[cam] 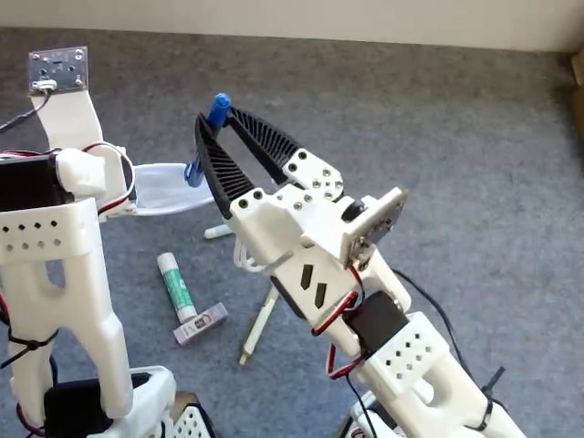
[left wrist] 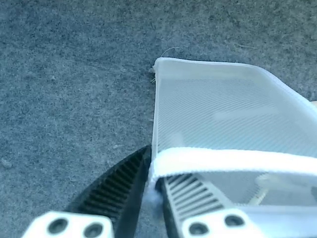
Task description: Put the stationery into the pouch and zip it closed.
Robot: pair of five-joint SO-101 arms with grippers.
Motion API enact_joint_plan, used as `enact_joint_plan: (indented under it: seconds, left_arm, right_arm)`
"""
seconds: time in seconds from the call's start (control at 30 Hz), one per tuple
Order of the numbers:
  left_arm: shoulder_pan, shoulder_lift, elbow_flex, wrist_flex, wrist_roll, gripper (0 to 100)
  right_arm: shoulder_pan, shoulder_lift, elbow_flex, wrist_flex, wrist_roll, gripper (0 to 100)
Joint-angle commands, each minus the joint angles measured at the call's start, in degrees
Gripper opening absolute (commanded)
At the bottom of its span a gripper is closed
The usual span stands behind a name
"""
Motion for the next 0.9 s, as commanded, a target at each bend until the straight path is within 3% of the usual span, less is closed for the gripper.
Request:
enact_joint_plan:
  seconds: [0.0, 0.3, 0.57, 0.87]
  left_arm:
    - [-0.04, 0.31, 0.04, 0.26, -0.35, 1]
    - [-0.13, 0.31, 0.04, 0.35, -0.35, 1]
    - [-0.04, 0.31, 0.04, 0.35, -0.35, 1]
    - [-0.04, 0.31, 0.04, 0.35, -0.35, 1]
  right_arm:
    - [-0.31, 3.30, -3.82, -1.63, 0.70, 0.5]
    - [-0.31, 6.46, 1.10, -1.63, 1.58, 0.5]
    - [-5.23, 6.46, 11.56, -1.63, 17.23, 0.5]
    - [-5.67, 6.46, 14.02, -1.63, 17.85, 1.3]
